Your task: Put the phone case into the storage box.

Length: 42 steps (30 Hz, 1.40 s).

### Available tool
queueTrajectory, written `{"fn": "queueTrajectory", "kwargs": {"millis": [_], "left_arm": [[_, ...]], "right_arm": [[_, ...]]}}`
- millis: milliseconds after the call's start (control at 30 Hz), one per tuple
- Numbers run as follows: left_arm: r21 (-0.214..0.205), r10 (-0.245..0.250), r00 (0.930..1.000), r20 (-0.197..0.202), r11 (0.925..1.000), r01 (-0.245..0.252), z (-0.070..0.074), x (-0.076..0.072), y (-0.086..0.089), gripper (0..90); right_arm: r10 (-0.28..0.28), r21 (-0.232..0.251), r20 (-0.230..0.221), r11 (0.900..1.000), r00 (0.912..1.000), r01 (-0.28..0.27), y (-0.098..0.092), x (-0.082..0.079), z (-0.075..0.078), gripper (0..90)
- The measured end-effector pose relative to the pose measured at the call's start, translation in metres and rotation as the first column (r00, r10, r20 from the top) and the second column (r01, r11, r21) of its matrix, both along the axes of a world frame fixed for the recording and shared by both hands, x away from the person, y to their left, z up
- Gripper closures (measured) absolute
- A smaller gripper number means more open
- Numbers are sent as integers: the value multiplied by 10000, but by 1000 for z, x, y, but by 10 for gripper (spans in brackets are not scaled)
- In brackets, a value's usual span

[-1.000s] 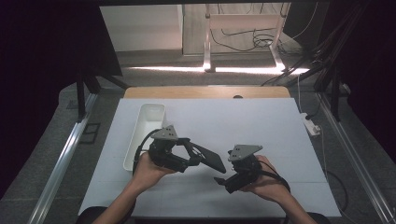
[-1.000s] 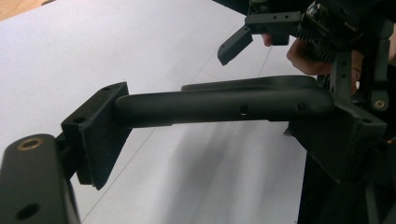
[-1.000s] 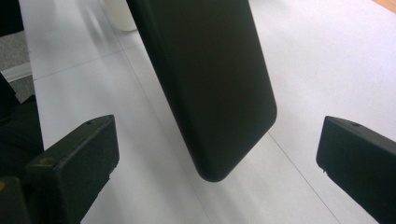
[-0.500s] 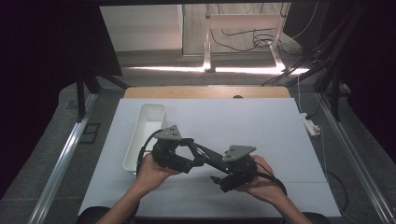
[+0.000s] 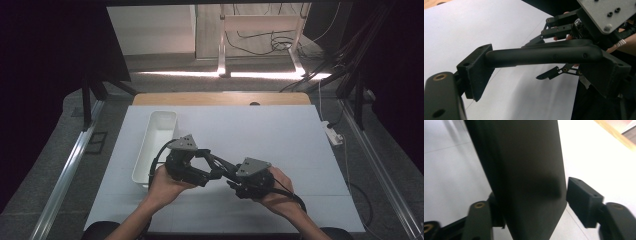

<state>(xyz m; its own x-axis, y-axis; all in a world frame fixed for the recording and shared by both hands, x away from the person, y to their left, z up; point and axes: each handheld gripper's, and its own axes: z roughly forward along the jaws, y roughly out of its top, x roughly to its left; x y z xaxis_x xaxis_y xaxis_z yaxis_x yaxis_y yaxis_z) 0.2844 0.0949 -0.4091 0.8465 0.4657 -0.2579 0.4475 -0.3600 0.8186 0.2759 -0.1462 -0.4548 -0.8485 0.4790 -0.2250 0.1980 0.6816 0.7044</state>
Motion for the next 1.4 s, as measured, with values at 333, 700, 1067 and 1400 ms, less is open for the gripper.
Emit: {"fn": "queueTrajectory", "kwargs": {"millis": [333, 700, 1067, 1400], "left_arm": [[63, 519, 9985, -176, 9986, -518, 0, 1, 0, 136], [-21, 610, 9979, -195, 9981, -611, -4, 4, 0, 112], [-94, 587, 9981, 208, 9982, -585, -6, 6, 5, 61], [151, 511, 9935, 1013, 9985, -529, -3, 2, 12, 19]], "right_arm": [[340, -161, 401, 9993, 9986, -333, 1, -5, 1, 683], [580, -491, 973, 9974, 9936, -534, 1, -8, 0, 816], [494, -319, 555, 9984, 9972, -476, -2, -5, 2, 842], [498, 445, -300, 9978, 9983, -485, -12, 0, 7, 842]]}}
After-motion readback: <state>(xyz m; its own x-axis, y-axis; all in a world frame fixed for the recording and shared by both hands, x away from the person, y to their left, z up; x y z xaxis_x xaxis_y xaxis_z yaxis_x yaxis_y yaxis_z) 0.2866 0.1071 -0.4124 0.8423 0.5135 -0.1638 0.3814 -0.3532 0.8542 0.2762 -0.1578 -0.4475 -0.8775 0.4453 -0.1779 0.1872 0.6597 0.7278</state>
